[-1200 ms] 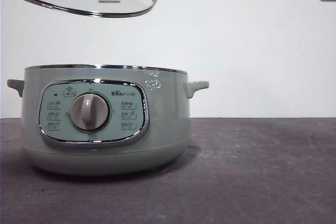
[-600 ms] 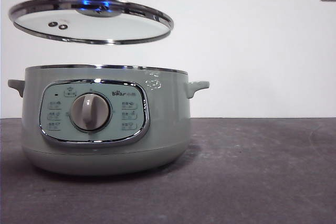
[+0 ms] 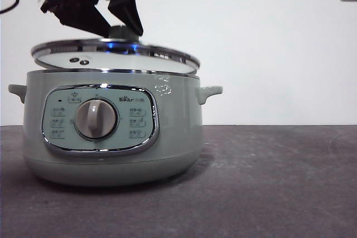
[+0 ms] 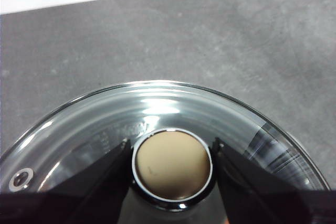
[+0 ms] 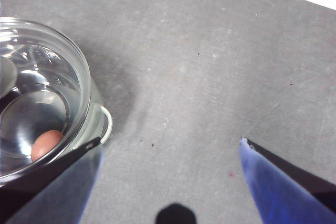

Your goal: Pick up the egg,open the lid,put the egg in the pot,close the lid

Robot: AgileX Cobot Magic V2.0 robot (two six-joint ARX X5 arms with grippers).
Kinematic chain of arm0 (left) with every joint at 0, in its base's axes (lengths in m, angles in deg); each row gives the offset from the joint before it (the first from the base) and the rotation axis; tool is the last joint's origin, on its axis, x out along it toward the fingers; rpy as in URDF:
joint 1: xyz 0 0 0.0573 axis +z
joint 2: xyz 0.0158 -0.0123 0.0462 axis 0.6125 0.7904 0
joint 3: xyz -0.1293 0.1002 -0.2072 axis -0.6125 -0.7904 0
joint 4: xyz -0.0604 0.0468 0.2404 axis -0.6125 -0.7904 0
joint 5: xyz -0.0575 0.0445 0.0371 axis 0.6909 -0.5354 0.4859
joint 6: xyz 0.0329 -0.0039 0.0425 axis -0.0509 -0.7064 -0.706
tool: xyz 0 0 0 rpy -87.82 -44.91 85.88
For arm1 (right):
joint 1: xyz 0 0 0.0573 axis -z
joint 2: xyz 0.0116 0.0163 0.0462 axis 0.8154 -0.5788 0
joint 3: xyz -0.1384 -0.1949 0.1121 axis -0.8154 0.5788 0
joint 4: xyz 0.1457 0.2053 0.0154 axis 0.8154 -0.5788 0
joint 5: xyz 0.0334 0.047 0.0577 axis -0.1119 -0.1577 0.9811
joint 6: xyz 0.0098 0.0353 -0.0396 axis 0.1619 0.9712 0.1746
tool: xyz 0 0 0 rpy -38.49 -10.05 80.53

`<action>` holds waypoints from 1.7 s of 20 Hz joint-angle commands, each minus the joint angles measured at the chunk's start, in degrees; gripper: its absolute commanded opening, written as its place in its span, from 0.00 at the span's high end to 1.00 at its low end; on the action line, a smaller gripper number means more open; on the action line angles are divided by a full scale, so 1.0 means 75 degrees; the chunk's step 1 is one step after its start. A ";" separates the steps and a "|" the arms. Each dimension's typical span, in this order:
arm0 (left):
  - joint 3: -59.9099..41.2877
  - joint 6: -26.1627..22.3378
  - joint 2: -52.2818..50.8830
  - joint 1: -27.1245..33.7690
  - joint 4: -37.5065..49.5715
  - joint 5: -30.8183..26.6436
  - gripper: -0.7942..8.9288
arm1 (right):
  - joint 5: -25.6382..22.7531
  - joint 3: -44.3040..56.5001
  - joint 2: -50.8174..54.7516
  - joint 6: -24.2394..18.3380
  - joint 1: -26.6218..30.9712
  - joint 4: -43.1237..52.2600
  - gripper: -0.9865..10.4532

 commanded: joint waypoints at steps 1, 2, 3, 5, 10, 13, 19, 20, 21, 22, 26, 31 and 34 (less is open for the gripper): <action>0.0041 0.0058 0.0015 -0.0035 0.0140 -0.0012 0.93 | -0.0026 -0.0006 -0.0006 0.0099 -0.0003 0.0026 0.53; 0.0038 0.0058 0.0015 -0.0067 0.0020 -0.0015 0.93 | -0.0029 -0.0006 -0.0006 0.0096 -0.0003 0.0029 0.53; 0.0041 0.0055 0.0015 -0.0137 -0.0093 -0.0017 0.93 | -0.0029 -0.0006 -0.0006 0.0096 -0.0003 0.0029 0.53; 0.0041 0.0052 0.0015 -0.0181 -0.0329 -0.0134 0.93 | -0.0029 -0.0006 -0.0006 0.0096 -0.0003 0.0038 0.53; 0.0041 0.0023 0.0015 -0.0178 -0.0723 -0.0274 0.93 | -0.0029 -0.0006 -0.0006 0.0096 -0.0003 0.0047 0.53; 0.0041 0.0020 0.0015 -0.0166 -0.0746 -0.0274 0.92 | -0.0026 -0.0006 -0.0006 0.0099 -0.0003 0.0044 0.53; 0.0050 0.0026 -0.0003 -0.0166 -0.0577 -0.0204 0.50 | -0.0026 -0.0006 -0.0006 0.0099 -0.0003 0.0044 0.53; 0.0052 0.0023 -0.0020 -0.0166 -0.0466 -0.0204 0.50 | -0.0023 -0.0006 -0.0006 0.0099 -0.0003 0.0044 0.53; 0.0064 0.0026 -0.0047 -0.0166 -0.0393 -0.0201 0.50 | -0.0023 -0.0006 -0.0006 0.0099 -0.0003 0.0041 0.53; 0.0067 0.0023 -0.0085 -0.0166 -0.0303 -0.0201 0.50 | -0.0020 -0.0006 -0.0006 0.0102 -0.0003 0.0035 0.53; 0.0073 0.0023 -0.0391 -0.0166 -0.0385 -0.0195 0.50 | -0.0017 -0.0006 -0.0006 0.0160 -0.0003 -0.0082 0.53; 0.0073 0.0023 -0.1489 -0.0181 -0.1230 -0.0146 0.50 | 0.0032 0.0087 0.0070 0.0469 -0.0006 -0.0198 0.53; 0.0073 0.0020 -0.2384 -0.0181 -0.1883 -0.0149 0.50 | 0.0029 0.1011 0.0609 0.0472 -0.0015 0.0420 0.58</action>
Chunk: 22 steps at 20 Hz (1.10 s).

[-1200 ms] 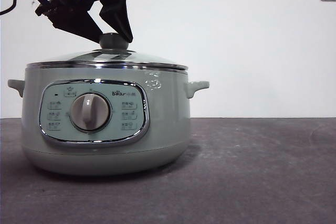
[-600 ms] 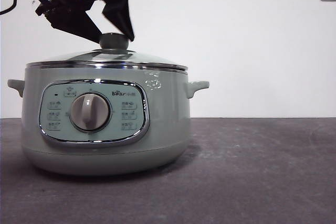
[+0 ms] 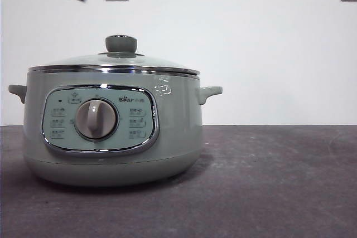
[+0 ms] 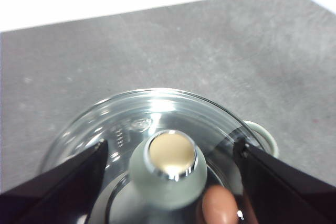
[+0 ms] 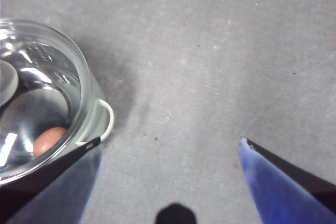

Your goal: Pick up the egg,open the lid,put the egg in the pot,close the lid

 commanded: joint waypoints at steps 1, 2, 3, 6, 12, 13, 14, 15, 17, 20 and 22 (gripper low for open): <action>0.0012 -0.0035 -0.0609 -0.0032 -0.0326 0.0006 0.50 | 0.0006 0.0997 0.0542 0.0128 -0.0017 0.0632 0.64; 0.0012 -0.0041 -0.0851 -0.0032 -0.0475 0.0003 0.51 | 0.0003 0.1469 0.0801 0.0128 -0.0017 0.0950 0.71; 0.0012 -0.0154 -0.1107 -0.0032 -0.0691 0.0000 0.58 | 0.0003 0.2034 0.1093 0.0131 -0.0017 0.1294 0.77; 0.0009 -0.0697 -0.1466 -0.0032 -0.1434 -0.0029 0.90 | -0.0017 0.3328 0.1795 0.0128 -0.0015 0.2130 0.85; -0.0883 -0.0813 -0.1786 -0.0114 -0.1294 -0.0641 0.93 | -0.0009 0.5435 0.2926 0.0125 -0.0131 0.4167 0.92; -0.1268 -0.0813 -0.1985 -0.0163 -0.1005 -0.0641 0.93 | -0.0009 0.5820 0.3136 0.0125 -0.0192 0.4558 0.92; -0.1667 -0.0810 -0.2197 -0.0210 -0.0729 -0.0650 0.93 | -0.0009 0.6187 0.3334 0.0122 -0.0259 0.4905 0.92; -0.2060 -0.0807 -0.2430 -0.0251 -0.0501 -0.0650 0.93 | -0.0015 0.6522 0.3515 0.0125 -0.0329 0.5222 0.92; -0.2742 -0.0769 -0.2882 -0.0341 -0.0198 -0.0650 0.93 | -0.0009 0.7178 0.3876 0.0125 -0.0525 0.5846 0.92; -0.3130 -0.0761 -0.3430 -0.0414 -0.0195 -0.0632 0.93 | -0.0009 0.7702 0.4086 0.0169 -0.0723 0.5922 0.92; -0.3127 -0.0761 -0.3456 -0.0417 -0.0262 -0.0653 0.92 | -0.0052 0.7702 0.3987 0.0210 -0.0699 0.5779 0.91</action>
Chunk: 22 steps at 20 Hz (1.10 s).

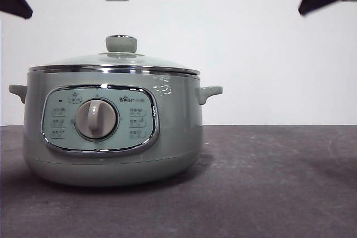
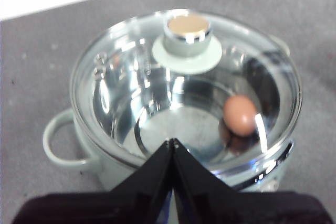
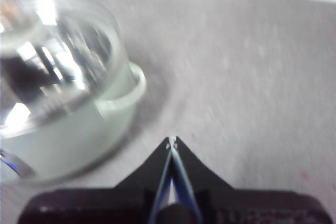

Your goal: Pick up the egg,open the lid,put the egg in the pot,close the lid

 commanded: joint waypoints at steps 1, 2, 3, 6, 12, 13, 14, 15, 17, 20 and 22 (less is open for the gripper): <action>-0.0023 -0.0035 -0.0006 -0.0023 -0.0073 -0.0044 0.92 | -0.0038 0.0050 -0.0020 0.0125 0.0009 0.0029 0.91; -0.0023 -0.0035 0.0052 -0.0026 -0.0087 -0.0041 0.92 | -0.0038 0.0047 -0.0009 0.0125 0.0009 0.0026 0.91; -0.0023 -0.0029 0.0105 -0.0026 -0.0099 -0.0023 0.92 | -0.0035 0.0047 -0.0006 0.0125 0.0006 0.0029 0.91; -0.0023 -0.0032 0.0172 -0.0026 -0.0137 -0.0026 0.92 | -0.0038 0.0047 -0.0006 0.0125 0.0006 0.0020 0.91; -0.0038 -0.0484 -0.0169 0.0041 -0.0396 -0.0172 0.92 | -0.0038 0.0047 -0.0006 0.0125 0.0009 0.0020 0.91; -0.0041 -0.0676 -0.0455 0.0181 -0.0577 -0.0251 0.92 | -0.0038 0.0047 -0.0006 0.0125 0.0009 0.0020 0.91; -0.0061 -0.0752 -0.0729 0.0420 -0.0697 -0.0204 0.92 | -0.0038 0.0047 0.0003 0.0125 0.0006 0.0020 0.91; -0.0146 -0.0743 -0.1090 0.0787 -0.0717 -0.0195 0.92 | -0.0041 0.0047 0.0003 0.0125 0.0009 0.0020 0.91; -0.0472 -0.0659 -0.1754 0.1577 -0.0516 -0.0187 0.92 | -0.0038 0.0047 0.0003 0.0125 0.0006 0.0020 0.91; -0.1405 -0.0664 -0.2801 0.2745 0.0315 0.0152 0.92 | -0.0038 0.0047 0.0003 0.0125 0.0006 0.0020 0.91; -0.2075 -0.0667 -0.3401 0.3386 0.0717 0.0670 0.92 | -0.0038 0.0047 0.0000 0.0125 0.0009 0.0020 0.91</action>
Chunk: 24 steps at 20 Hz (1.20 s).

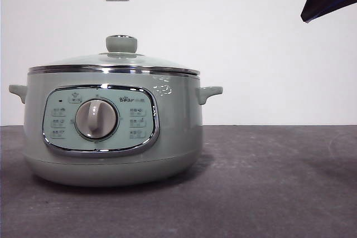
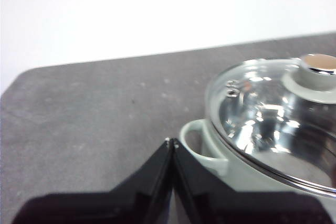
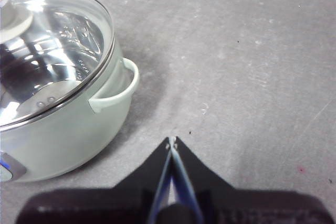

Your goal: Pick up the egg,open the lid,put the egg in the pot,close the lid

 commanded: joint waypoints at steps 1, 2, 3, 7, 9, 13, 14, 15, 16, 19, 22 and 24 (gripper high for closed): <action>-0.0801 -0.0099 -0.0641 0.0653 0.0405 0.0455 0.92 | -0.0026 0.0041 0.0006 0.0070 -0.0003 0.0047 0.91; -0.1093 -0.0099 -0.0845 0.0831 0.0484 0.0481 0.92 | -0.0026 0.0041 0.0006 0.0070 0.0000 0.0047 0.91; -0.1411 -0.0093 -0.1067 0.0991 0.0487 0.0478 0.92 | -0.0026 0.0041 0.0006 0.0070 -0.0003 0.0047 0.91; -0.2273 -0.0058 -0.1512 0.1247 0.0481 0.0463 0.92 | -0.0026 0.0041 0.0006 0.0070 0.0000 0.0047 0.91; -0.2463 -0.0009 -0.1512 0.1247 0.0487 0.0481 0.92 | -0.0026 0.0041 0.0006 0.0070 -0.0003 0.0047 0.91; -0.2597 0.0076 -0.1512 0.1247 0.0533 0.0568 0.92 | -0.0026 0.0041 0.0009 0.0070 -0.0003 0.0044 0.91; -0.2597 0.0073 -0.1512 0.1247 0.0527 0.0612 0.92 | -0.0026 0.0041 0.0009 0.0070 -0.0003 0.0047 0.91; -0.2597 0.0108 -0.1512 0.1247 0.0501 0.0627 0.92 | -0.0026 0.0041 0.0006 0.0070 -0.0003 0.0047 0.91; -0.2597 0.0239 -0.1512 0.1247 0.0516 0.0656 0.92 | -0.0026 0.0041 0.0006 0.0070 -0.0003 0.0047 0.91; -0.2597 0.0268 -0.1512 0.1247 0.0516 0.0629 0.92 | -0.0029 0.0041 0.0006 0.0070 0.0000 0.0047 0.91; -0.2597 0.0268 -0.1512 0.1247 0.0516 0.0629 0.92 | -0.0026 0.0041 0.0006 0.0070 -0.0003 0.0047 0.91; -0.2597 0.0268 -0.1512 0.1247 0.0516 0.0629 0.92 | -0.0026 0.0041 0.0006 0.0070 -0.0003 0.0047 0.91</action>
